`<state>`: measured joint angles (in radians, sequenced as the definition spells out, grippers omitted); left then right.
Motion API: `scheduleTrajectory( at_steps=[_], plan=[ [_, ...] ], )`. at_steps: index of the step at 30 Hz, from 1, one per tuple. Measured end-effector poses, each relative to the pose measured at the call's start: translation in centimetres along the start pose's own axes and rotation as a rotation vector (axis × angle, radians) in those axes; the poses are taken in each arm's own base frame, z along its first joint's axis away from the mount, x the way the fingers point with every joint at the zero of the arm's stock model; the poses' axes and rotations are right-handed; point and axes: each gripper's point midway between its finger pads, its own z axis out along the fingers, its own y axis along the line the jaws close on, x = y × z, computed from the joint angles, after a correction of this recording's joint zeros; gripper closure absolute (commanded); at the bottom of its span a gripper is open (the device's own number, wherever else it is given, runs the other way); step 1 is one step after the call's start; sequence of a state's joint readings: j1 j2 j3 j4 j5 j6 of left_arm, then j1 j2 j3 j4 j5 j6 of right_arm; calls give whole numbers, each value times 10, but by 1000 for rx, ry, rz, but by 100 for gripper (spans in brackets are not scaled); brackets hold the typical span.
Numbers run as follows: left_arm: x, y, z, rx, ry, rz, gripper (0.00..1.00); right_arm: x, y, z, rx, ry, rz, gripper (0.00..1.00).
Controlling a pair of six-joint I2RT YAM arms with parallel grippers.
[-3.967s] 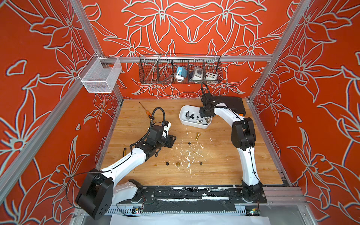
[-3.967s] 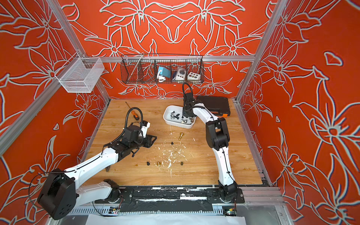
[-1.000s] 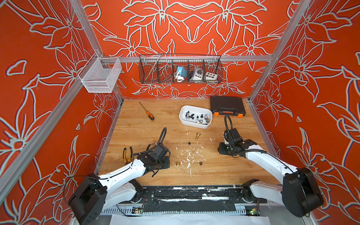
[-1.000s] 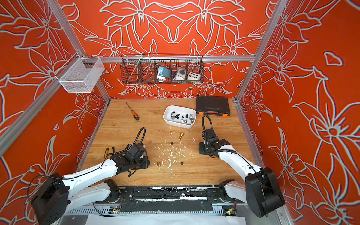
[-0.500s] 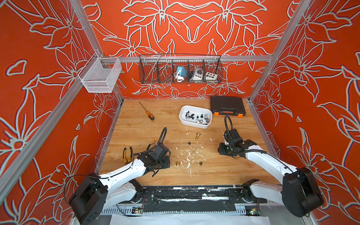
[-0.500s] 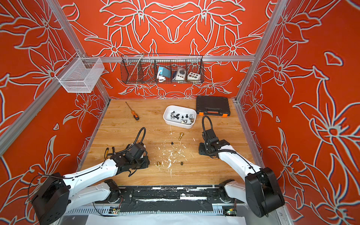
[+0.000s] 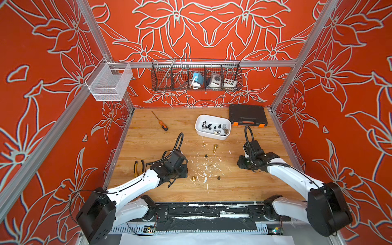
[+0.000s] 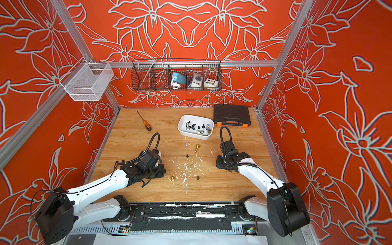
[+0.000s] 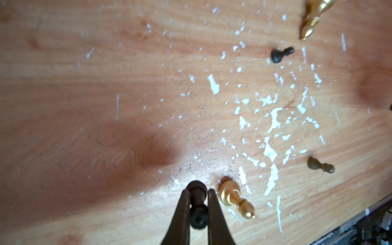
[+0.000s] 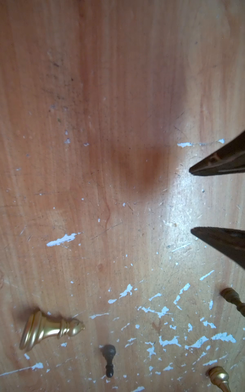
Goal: Put the chess pieces into the storage box
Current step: Pick up the chess piece at the center of the board, then place the chess piece in the storage box.
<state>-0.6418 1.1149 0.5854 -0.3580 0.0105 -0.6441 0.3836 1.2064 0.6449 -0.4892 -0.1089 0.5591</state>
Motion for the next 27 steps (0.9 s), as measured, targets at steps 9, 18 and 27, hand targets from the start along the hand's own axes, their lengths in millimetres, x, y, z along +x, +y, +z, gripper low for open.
scheduleTrajectory(
  at_steps=[9,18,27],
  plan=[
    [-67,-48,-5,41,-116,97,89,3,0,-1,-8,4,4,58],
    [-134,-103,22,78,-186,207,89,11,1,-7,-37,-5,26,59],
    [-214,-160,58,113,-268,295,89,20,1,-15,-66,-12,55,59]
  ],
)
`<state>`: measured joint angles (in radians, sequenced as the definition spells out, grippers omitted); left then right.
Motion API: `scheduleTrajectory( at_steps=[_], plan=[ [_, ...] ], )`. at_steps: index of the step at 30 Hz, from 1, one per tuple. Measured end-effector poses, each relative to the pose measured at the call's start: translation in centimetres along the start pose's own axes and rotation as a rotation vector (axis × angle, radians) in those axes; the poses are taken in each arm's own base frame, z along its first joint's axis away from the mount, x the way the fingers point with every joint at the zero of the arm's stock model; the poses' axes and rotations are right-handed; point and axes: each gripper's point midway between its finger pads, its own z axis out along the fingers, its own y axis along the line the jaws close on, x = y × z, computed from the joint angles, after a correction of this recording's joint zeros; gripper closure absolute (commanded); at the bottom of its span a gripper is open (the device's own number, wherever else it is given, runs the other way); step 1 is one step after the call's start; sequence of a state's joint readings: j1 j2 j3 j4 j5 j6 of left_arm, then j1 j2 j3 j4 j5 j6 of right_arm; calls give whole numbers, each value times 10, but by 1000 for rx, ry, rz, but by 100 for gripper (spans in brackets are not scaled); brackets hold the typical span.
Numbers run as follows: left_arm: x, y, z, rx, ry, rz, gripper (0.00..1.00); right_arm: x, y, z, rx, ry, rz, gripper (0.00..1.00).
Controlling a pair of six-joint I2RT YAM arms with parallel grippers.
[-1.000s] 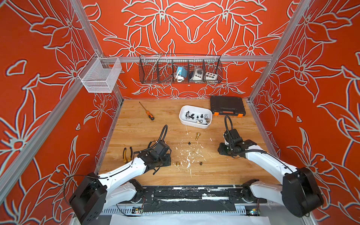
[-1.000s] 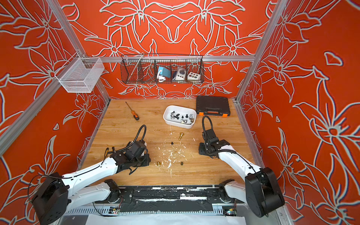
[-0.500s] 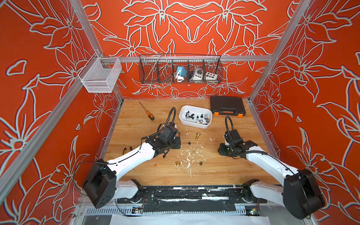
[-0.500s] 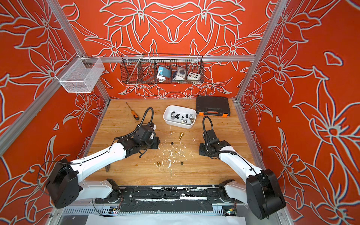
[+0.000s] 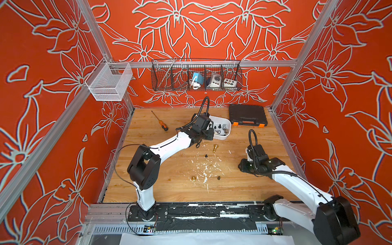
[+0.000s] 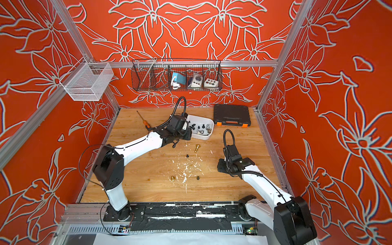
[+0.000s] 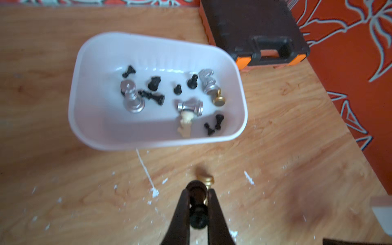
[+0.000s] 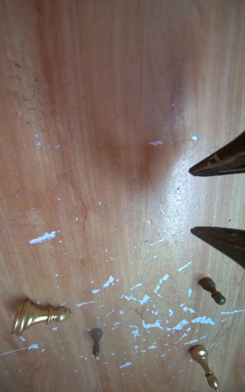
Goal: Put the chess pieces into the storage box
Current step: Place the chess piece in the storage box.
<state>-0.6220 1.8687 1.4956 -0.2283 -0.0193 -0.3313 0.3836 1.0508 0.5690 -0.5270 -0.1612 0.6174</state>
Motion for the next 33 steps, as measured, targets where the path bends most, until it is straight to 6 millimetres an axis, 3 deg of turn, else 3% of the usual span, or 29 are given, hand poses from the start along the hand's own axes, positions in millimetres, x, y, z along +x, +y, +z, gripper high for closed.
scheduleTrajectory(
  at_steps=[6,14,23,33],
  plan=[
    [-35,-10,43,13,-27,34,88,5,-1,-2,-3,7,6,59],
    [-53,0,99,1,-20,30,88,10,-3,-1,-3,23,10,58],
    [-43,21,140,19,17,-1,87,12,-4,-1,2,33,14,59],
    [-24,33,163,28,50,-21,84,13,-5,-1,5,38,22,59]
  ],
)
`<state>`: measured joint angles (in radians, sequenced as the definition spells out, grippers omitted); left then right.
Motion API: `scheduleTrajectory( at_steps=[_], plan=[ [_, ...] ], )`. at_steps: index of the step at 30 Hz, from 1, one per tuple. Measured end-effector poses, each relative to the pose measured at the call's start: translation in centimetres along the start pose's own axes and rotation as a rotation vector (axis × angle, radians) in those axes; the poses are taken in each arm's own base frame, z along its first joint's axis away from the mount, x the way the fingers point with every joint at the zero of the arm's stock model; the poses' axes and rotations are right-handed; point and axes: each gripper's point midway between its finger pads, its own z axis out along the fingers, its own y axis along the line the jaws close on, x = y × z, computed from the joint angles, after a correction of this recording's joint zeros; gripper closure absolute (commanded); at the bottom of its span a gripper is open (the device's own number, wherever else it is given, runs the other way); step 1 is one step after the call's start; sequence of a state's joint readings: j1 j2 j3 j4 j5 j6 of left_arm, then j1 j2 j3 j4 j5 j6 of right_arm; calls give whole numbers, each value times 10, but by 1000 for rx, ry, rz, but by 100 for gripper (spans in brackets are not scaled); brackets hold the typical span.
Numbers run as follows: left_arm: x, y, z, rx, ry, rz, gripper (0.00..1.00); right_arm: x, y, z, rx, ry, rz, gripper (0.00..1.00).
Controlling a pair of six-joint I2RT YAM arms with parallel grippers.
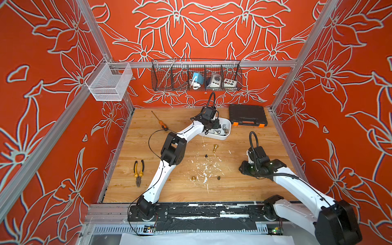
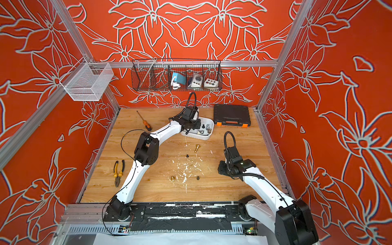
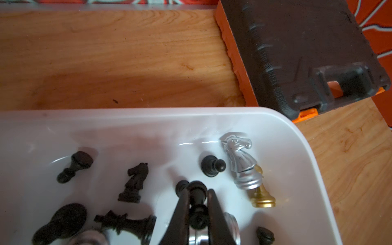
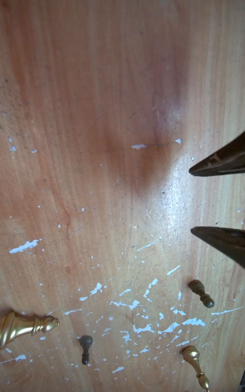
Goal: Put the chess pieces into the storage box
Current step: Place the chess piece in the storage box.
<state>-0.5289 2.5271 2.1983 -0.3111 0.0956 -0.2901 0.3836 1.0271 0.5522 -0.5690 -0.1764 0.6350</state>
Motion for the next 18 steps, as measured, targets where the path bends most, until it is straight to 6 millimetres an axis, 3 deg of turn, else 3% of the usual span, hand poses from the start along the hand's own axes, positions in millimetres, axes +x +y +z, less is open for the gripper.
scheduleTrajectory(
  at_steps=[18],
  plan=[
    [-13,12,5,13,-52,-44,77,3,-2,-2,7,10,5,59]
  ],
)
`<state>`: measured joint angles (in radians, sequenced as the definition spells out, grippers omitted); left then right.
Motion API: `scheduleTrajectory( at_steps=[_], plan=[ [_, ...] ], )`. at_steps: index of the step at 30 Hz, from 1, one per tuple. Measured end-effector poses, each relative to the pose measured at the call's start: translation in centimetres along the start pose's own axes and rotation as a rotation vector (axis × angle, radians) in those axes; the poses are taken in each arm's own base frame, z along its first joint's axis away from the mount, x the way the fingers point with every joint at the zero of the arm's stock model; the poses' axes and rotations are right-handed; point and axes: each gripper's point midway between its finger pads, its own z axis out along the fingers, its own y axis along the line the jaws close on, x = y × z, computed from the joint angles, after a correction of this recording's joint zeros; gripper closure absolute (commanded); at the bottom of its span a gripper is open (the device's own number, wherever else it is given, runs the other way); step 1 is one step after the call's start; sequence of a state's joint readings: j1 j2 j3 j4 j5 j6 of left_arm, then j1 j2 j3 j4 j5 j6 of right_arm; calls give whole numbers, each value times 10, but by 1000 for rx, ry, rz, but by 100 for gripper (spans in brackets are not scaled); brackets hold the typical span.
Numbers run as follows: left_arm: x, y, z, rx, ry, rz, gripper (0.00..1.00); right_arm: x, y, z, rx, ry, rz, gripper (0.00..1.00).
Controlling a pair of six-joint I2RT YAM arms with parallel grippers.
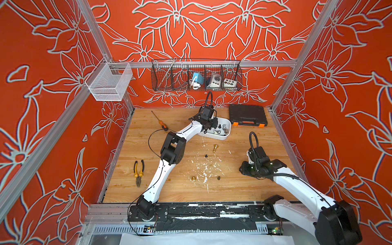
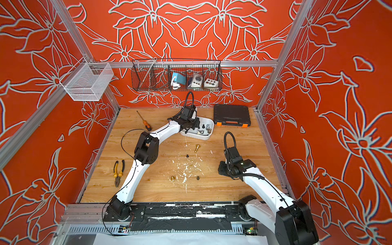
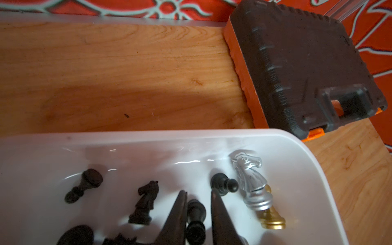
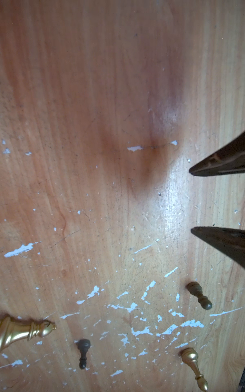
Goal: Put the chess pieces into the storage box
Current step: Place the chess piece in the storage box.
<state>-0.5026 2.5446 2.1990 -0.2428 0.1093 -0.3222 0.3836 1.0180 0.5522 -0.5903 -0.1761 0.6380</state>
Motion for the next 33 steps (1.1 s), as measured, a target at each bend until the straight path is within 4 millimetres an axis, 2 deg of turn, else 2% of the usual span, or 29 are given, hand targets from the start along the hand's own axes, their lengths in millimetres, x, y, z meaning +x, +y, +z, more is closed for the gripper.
scheduleTrajectory(
  at_steps=[17,33],
  plan=[
    [-6,0,0,6,-20,-1,68,1,0,-3,-4,-6,1,59],
    [-8,1,-1,6,-25,1,67,0,1,-7,-11,-18,2,59]
  ],
)
